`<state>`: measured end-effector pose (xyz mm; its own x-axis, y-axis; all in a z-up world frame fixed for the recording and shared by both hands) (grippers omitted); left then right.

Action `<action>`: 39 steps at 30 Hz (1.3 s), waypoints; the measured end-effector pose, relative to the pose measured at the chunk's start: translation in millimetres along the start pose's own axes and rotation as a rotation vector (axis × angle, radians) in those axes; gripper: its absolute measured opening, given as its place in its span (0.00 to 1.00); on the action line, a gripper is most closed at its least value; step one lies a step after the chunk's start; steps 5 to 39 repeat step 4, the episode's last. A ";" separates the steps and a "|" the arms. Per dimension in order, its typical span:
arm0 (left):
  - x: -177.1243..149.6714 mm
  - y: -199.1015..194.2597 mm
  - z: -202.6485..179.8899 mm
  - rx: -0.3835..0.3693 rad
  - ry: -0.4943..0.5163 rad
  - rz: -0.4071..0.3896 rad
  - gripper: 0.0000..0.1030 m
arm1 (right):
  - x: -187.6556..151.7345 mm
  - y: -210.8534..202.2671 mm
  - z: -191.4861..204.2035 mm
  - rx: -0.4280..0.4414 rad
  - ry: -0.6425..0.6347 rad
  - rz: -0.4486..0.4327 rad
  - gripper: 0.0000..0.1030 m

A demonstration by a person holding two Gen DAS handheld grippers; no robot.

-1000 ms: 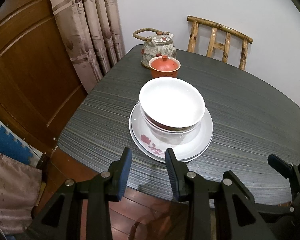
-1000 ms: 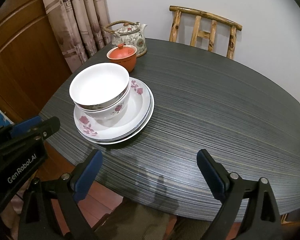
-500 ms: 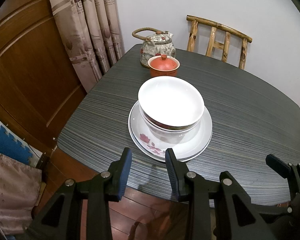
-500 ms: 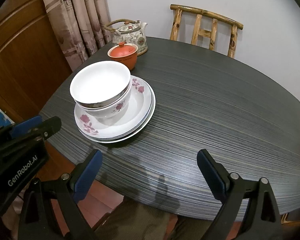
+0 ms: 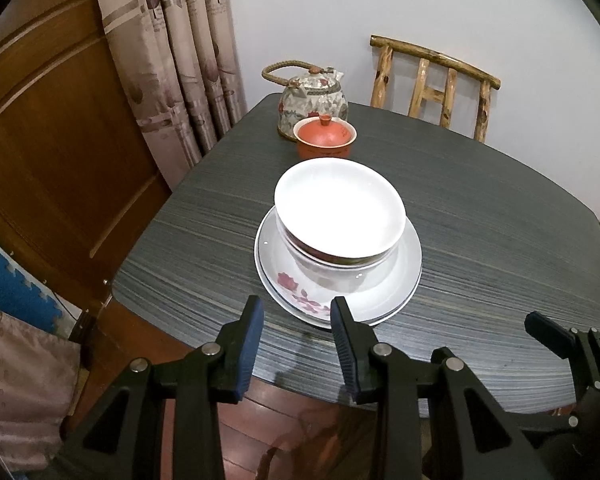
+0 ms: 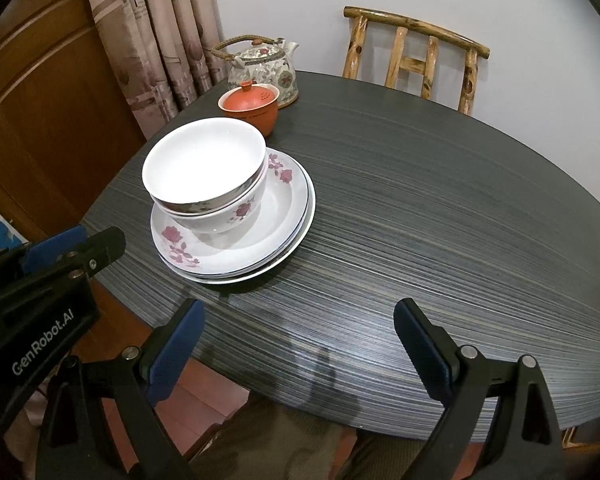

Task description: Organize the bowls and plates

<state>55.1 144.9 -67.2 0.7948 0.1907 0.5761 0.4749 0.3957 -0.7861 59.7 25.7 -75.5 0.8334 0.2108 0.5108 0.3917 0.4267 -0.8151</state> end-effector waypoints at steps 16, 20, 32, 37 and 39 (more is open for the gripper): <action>0.7 -0.7 0.2 0.003 0.002 -0.001 0.34 | 0.2 0.4 -0.1 0.001 -0.001 0.002 0.91; 0.7 -0.7 0.2 0.003 0.002 -0.001 0.34 | 0.2 0.4 -0.1 0.001 -0.001 0.002 0.91; 0.7 -0.7 0.2 0.003 0.002 -0.001 0.34 | 0.2 0.4 -0.1 0.001 -0.001 0.002 0.91; 0.7 -0.7 0.2 0.003 0.002 -0.001 0.34 | 0.2 0.4 -0.1 0.001 -0.001 0.002 0.91; 0.7 -0.7 0.2 0.003 0.002 -0.001 0.34 | 0.2 0.4 -0.1 0.001 -0.001 0.002 0.91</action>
Point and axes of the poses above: each gripper's, at about its wrist camera, not at the fingertips, and y roughly the way its jaws point, z to its left, x to its top, the point moved 6 cm from there along y, roughly the way its jaws point, and after that the axes turned 15 degrees about x, right-handed, at the moved point
